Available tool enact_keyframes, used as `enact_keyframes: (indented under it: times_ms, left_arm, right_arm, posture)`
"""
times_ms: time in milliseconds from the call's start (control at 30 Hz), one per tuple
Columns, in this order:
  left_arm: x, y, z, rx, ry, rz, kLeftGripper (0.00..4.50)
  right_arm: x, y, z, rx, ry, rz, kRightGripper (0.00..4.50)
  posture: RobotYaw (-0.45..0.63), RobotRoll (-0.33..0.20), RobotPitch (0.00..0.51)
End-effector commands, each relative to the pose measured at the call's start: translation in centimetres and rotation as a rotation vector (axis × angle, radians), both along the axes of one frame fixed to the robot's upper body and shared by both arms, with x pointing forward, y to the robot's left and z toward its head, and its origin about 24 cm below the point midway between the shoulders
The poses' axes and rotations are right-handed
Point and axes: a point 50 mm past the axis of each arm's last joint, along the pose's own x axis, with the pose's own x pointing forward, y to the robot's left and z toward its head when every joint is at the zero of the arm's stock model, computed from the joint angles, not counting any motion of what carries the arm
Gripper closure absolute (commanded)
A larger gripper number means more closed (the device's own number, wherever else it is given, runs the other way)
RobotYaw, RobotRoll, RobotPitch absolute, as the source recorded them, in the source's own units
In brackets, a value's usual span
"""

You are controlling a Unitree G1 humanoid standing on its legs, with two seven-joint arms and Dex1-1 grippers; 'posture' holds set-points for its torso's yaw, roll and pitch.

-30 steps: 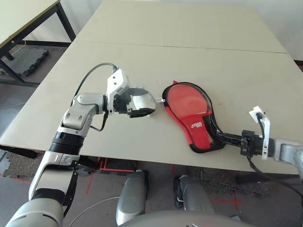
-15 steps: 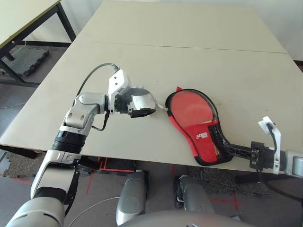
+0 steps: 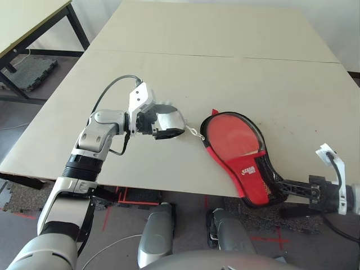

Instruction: Store the ping-pong paddle in its case and zip it.

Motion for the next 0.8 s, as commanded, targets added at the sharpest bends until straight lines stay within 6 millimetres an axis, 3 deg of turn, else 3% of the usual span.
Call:
enact_keyframes:
  times_ms: [33, 333, 500, 700, 800]
  left_arm:
    - [0.0, -0.1, 0.0, 0.018, -0.004, -0.014, 0.00]
    - [0.0, 0.0, 0.3, 0.018, -0.006, -0.008, 0.00]
    - [-0.2, 0.1, 0.5, 0.017, -0.006, -0.007, 0.00]
    - [-0.5, 0.5, 0.8, 0.016, -0.010, 0.014, 0.00]
    - [-0.6, 0.7, 1.0, 0.013, -0.014, 0.031, 0.00]
  right_arm:
    - [0.0, -1.5, 0.3, -0.071, 0.005, -0.014, 3.42]
    - [3.0, -4.7, 5.2, -0.155, -0.181, -0.006, 0.02]
    - [5.8, -3.1, 7.4, -0.192, -0.333, 0.051, 0.02]
    - [10.1, 3.4, 8.3, -0.253, -0.559, 0.242, 0.02]
    - [11.5, 5.7, 7.9, -0.271, -0.623, 0.317, 0.02]
  posture:
    - [0.09, 0.000, 0.133]
    - [0.09, 0.000, 0.129]
    - [0.10, 0.000, 0.126]
    - [0.11, 0.000, 0.125]
    - [0.12, 0.000, 0.123]
